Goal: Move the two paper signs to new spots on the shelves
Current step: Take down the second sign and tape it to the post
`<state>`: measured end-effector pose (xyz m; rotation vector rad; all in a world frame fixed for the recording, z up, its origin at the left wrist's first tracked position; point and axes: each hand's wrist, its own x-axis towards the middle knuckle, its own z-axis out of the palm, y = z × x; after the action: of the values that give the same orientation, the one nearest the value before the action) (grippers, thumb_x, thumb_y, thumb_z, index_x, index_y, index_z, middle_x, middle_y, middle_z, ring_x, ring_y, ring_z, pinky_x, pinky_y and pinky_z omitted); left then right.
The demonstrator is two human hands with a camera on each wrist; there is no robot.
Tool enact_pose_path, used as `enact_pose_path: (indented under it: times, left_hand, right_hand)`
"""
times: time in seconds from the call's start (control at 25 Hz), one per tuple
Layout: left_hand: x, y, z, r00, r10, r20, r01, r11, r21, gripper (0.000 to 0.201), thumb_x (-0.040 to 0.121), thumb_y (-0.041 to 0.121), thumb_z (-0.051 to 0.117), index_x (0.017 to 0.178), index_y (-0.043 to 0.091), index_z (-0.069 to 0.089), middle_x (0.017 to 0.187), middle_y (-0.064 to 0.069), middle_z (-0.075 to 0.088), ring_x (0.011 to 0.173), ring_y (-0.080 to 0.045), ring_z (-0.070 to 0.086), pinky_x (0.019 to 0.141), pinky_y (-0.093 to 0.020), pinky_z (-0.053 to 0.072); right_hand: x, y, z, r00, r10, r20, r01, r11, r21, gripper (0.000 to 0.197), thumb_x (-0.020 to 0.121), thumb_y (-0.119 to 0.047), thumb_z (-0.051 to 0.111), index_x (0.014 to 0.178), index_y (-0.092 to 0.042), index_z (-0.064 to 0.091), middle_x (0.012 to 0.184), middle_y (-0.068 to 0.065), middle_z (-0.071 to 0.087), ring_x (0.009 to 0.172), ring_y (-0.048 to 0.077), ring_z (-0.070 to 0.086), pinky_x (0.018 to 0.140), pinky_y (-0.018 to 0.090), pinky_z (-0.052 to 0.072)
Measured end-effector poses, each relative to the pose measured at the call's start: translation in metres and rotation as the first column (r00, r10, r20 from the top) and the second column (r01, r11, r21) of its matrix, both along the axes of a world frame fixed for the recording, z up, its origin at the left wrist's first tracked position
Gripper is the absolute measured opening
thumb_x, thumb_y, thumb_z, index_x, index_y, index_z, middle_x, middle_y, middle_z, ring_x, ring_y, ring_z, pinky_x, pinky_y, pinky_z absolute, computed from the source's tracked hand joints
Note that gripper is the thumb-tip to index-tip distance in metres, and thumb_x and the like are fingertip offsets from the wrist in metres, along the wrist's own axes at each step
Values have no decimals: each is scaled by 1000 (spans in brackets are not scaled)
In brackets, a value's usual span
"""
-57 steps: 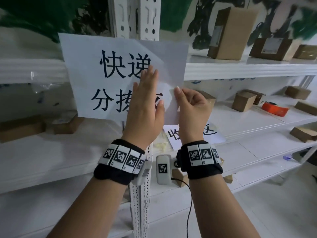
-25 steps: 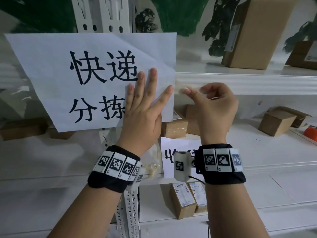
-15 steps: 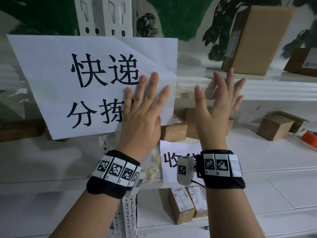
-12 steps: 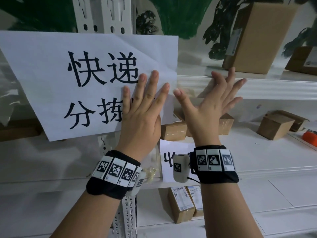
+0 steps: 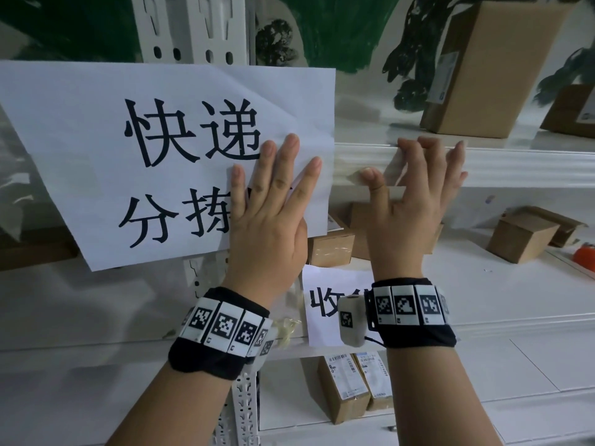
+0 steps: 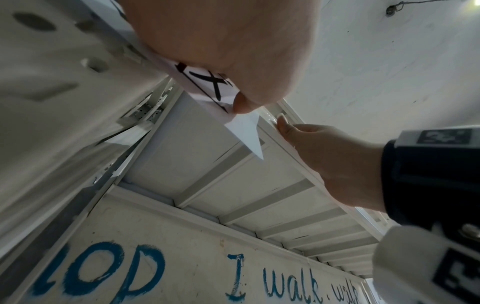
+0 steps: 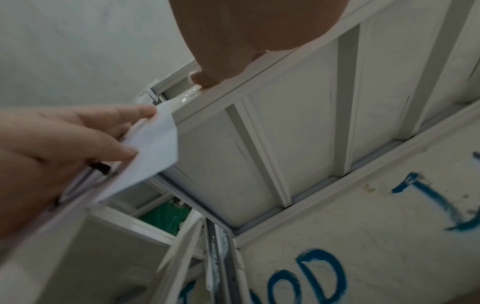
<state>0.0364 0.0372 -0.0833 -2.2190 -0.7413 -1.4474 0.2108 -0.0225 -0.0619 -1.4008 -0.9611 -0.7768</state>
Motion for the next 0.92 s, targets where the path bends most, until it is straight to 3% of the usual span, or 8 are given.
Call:
enact_pose_path:
  times: [0.12, 0.24, 0.4, 0.48, 0.56, 0.68, 0.8, 0.92]
  left_hand:
    - [0, -1, 0, 998, -51, 27, 51, 999, -11, 70, 100, 4, 55, 166, 18, 35, 177, -13, 19, 165, -33, 12, 132, -54, -5]
    - [-9, -1, 2, 982, -162, 97, 165, 986, -26, 70, 96, -4, 58, 163, 9, 40, 174, -15, 26, 164, -32, 18, 134, -54, 5]
    - [-22, 4, 6, 934, -340, 110, 346, 937, -40, 68, 92, -22, 50, 156, 0, 47, 171, -23, 30, 162, -36, 25, 134, -52, 10]
    - [-33, 7, 7, 886, -447, 127, 458, 885, -82, 63, 92, -28, 46, 151, -4, 52, 169, -27, 29, 161, -34, 26, 134, -49, 13]
    - [-47, 8, 7, 853, -505, 134, 519, 847, -110, 54, 98, -25, 46, 147, -5, 56, 169, -29, 28, 161, -36, 25, 134, -44, 17]
    - [-75, 10, 10, 845, -499, 192, 528, 836, -151, 50, 102, -17, 47, 149, 0, 55, 170, -26, 23, 162, -40, 21, 133, -34, 18]
    - [-110, 20, 18, 880, -428, 203, 459, 878, -137, 60, 97, -20, 45, 151, 3, 53, 171, -27, 21, 162, -41, 19, 133, -29, 13]
    - [-140, 36, 21, 925, -327, 192, 354, 927, -126, 64, 95, -21, 48, 153, 4, 51, 170, -28, 20, 162, -42, 16, 134, -36, 12]
  right_hand:
    - [5, -3, 0, 993, -109, 49, 109, 994, -2, 42, 106, -46, 59, 137, -18, 67, 152, 4, 57, 158, 38, 30, 126, 59, 25]
    - [-3, -7, 3, 995, -98, -7, 98, 994, -45, 45, 106, -48, 58, 141, -21, 63, 158, 1, 52, 161, 32, 26, 129, 52, 26]
    - [-45, -21, 5, 989, -95, -117, 70, 977, -204, 62, 108, -42, 49, 164, -19, 35, 176, 7, 21, 164, 28, 14, 131, 48, 22]
    - [-86, -21, 0, 997, -55, -50, 45, 982, -185, 68, 106, -25, 52, 167, -12, 24, 177, 13, 11, 165, 31, 10, 132, 53, 20]
    - [-125, -11, -10, 989, 146, -4, -145, 976, -165, 77, 106, -4, 53, 169, -10, 9, 177, 11, 7, 166, 27, 6, 132, 55, 19]
    - [-159, 7, -16, 887, 445, -122, -461, 869, -180, 87, 109, -5, 51, 169, -21, -10, 178, 0, -4, 166, 14, 1, 131, 54, 23]
    - [-176, 23, -14, 924, 374, -75, -381, 900, -211, 85, 107, 0, 50, 168, -10, -8, 178, 7, -10, 166, 21, -10, 134, 53, 10]
    - [-199, 38, -12, 948, 311, -71, -318, 919, -232, 87, 105, -14, 61, 169, -4, 2, 176, 17, -13, 164, 33, -14, 134, 55, 2]
